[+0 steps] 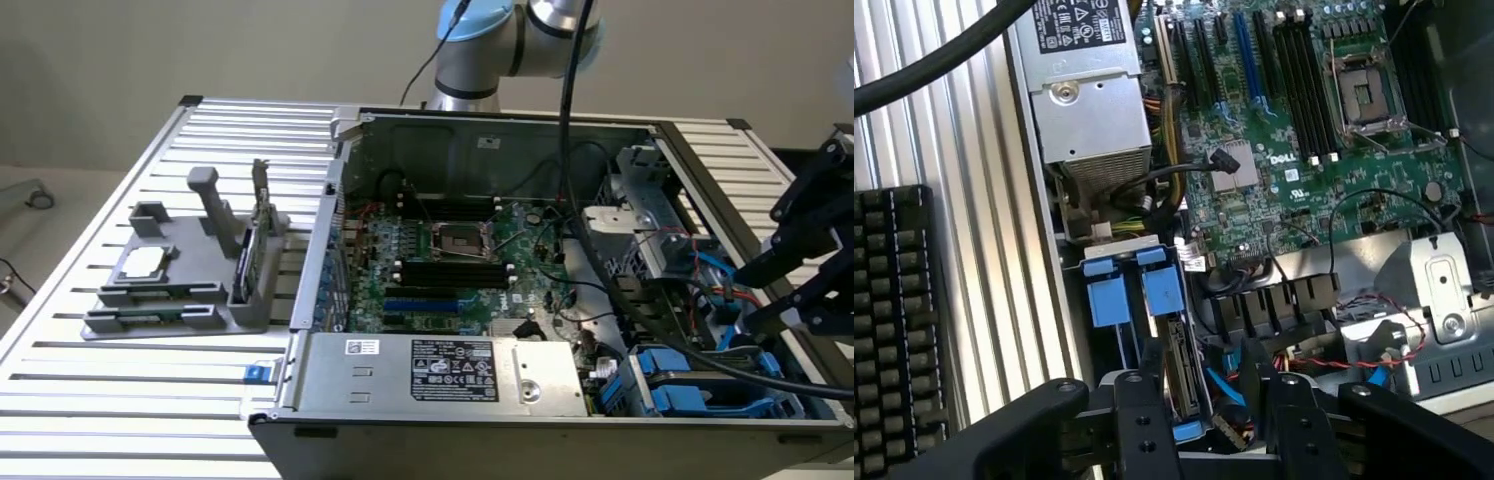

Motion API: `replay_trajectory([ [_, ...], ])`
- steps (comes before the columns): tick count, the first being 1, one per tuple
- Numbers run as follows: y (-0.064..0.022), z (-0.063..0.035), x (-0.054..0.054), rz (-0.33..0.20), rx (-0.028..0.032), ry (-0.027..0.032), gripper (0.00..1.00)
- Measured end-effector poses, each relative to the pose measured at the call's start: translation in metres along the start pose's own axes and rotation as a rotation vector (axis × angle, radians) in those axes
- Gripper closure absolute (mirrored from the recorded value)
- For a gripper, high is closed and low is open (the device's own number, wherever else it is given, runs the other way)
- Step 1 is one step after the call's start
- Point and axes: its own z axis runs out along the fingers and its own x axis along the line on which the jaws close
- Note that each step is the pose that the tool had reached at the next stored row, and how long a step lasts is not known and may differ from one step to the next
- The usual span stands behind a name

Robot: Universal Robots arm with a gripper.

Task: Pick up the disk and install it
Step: 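Insert the first disk wire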

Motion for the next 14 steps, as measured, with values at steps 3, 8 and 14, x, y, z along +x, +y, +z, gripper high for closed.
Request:
replay_trajectory([
  [3,0.0000,-0.0001,0.0000,0.050,0.0055,-0.0087,0.56],
  [8,0.0000,0.0000,0.0000,0.135,0.0145,-0.0236,0.56],
  [14,0.0000,0.0000,0.0000,0.236,0.0254,-0.0414,0.56],
])
